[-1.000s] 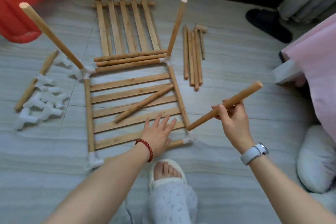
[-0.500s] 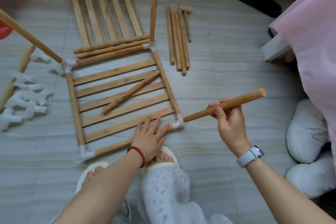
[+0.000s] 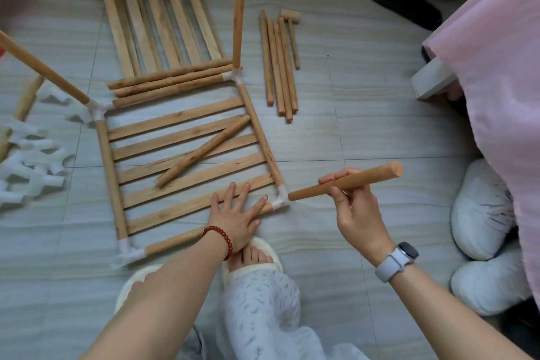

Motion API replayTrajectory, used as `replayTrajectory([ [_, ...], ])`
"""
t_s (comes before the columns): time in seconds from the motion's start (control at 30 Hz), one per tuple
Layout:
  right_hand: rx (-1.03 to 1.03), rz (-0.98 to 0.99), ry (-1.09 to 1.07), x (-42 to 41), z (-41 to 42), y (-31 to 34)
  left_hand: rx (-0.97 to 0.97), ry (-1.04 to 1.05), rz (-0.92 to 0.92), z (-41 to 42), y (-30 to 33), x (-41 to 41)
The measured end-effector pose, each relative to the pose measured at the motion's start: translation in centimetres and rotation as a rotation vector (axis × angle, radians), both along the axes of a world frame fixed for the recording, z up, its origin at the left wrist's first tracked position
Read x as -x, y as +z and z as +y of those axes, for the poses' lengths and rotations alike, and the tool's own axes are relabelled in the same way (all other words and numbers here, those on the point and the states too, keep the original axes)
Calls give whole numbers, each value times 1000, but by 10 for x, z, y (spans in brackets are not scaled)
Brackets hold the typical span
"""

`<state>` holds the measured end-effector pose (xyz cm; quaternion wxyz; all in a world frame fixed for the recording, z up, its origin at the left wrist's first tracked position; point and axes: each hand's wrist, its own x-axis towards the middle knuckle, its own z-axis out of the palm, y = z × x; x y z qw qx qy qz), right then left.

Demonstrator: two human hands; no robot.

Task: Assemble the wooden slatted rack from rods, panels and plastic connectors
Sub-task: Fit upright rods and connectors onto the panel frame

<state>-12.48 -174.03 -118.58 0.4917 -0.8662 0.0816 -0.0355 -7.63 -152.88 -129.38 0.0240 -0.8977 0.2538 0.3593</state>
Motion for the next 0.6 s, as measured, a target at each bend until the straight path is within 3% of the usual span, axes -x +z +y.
replayTrajectory([
  [0.6, 0, -12, 96, 14, 7, 4, -16, -16, 48, -1, -1, -4],
])
